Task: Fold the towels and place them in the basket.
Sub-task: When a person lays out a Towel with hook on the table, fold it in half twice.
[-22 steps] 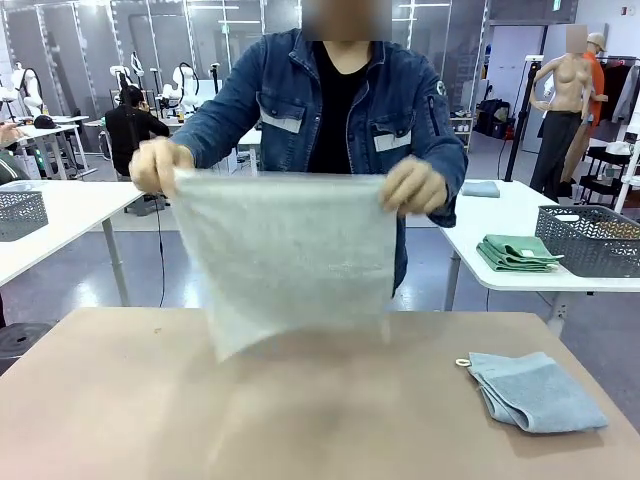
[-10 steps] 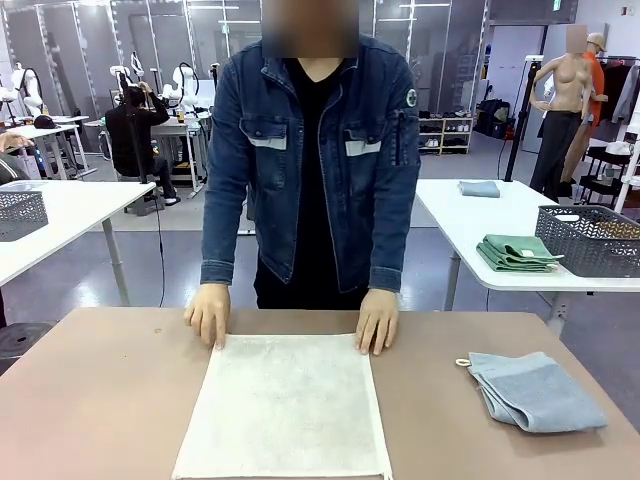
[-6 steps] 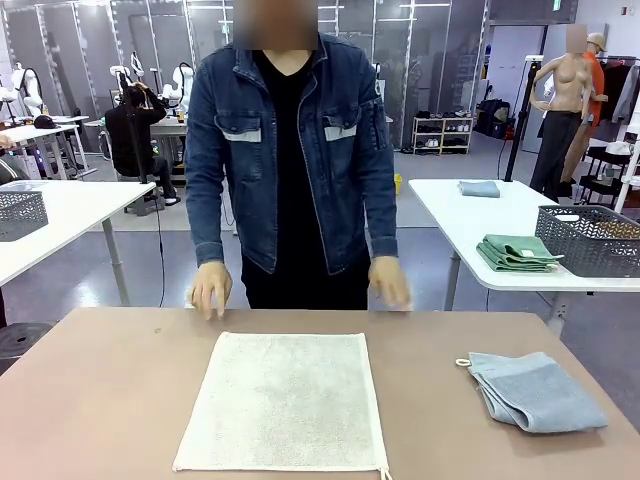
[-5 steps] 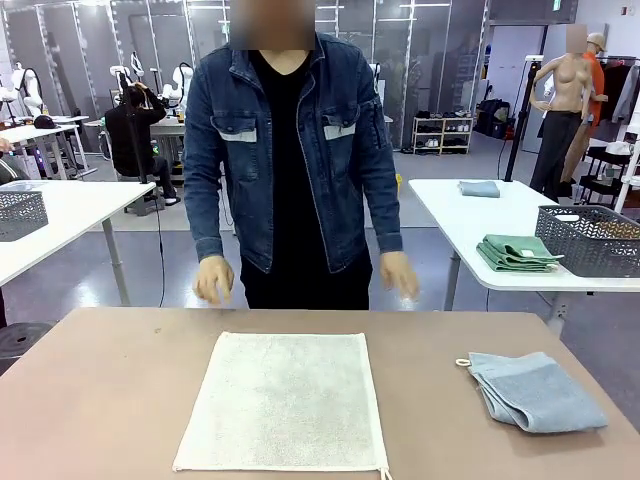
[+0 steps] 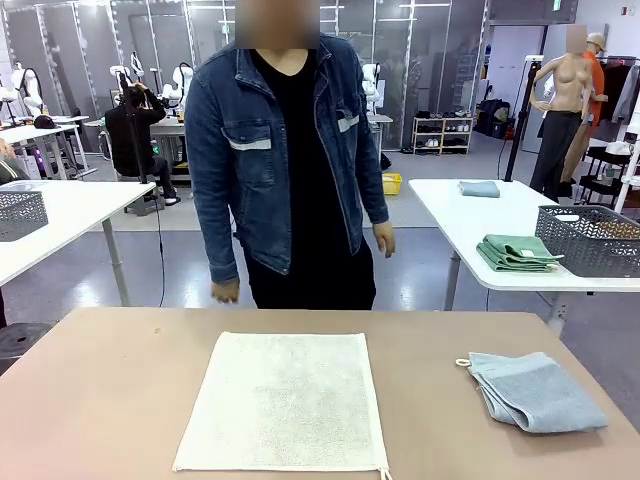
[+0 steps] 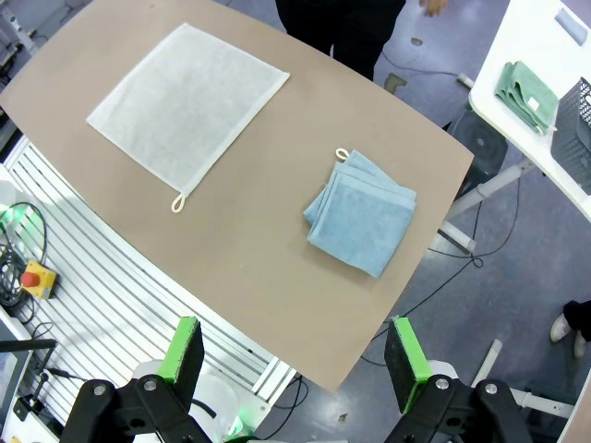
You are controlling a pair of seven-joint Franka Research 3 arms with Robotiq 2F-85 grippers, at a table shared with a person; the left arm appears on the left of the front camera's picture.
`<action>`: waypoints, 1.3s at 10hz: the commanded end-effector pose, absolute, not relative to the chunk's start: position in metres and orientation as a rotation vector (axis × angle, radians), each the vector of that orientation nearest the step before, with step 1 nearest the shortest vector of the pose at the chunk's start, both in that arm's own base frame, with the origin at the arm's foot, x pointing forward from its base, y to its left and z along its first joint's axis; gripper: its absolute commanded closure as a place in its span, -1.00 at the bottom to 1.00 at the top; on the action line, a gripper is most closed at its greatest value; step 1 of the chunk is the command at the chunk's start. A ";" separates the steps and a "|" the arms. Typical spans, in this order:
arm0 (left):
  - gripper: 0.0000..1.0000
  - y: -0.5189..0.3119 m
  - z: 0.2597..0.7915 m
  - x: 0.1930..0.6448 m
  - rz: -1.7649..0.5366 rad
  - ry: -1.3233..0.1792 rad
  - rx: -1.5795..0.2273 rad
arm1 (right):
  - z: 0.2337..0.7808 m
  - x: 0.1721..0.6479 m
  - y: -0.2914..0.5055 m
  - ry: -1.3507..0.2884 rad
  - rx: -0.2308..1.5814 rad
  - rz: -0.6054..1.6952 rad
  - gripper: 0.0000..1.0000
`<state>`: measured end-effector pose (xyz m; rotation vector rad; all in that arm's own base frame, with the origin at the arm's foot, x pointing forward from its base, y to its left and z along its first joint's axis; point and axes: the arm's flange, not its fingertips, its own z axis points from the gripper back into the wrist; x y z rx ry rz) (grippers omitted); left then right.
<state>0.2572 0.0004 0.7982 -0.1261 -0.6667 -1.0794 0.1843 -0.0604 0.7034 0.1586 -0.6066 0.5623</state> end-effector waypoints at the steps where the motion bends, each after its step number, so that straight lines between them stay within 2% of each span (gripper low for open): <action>1: -1.00 -0.001 0.797 0.257 -1.078 -0.670 -0.122 | 0.707 0.185 -0.059 -0.596 0.153 0.559 -0.97; 8: -1.00 0.000 0.798 0.257 -1.079 -0.667 -0.126 | 0.703 0.184 -0.060 -0.607 0.159 0.562 -0.97; 10: -1.00 -0.053 0.797 0.239 -1.339 -0.649 0.046 | 0.704 0.174 0.007 -0.648 0.049 0.842 -0.97; 11: -1.00 -0.077 0.779 0.225 -1.486 -0.638 0.117 | 0.685 0.170 0.049 -0.581 -0.019 0.990 -0.97; 13: -1.00 -0.085 0.754 0.211 -1.581 -0.632 0.110 | 0.670 0.164 0.078 -0.531 0.011 1.117 -0.97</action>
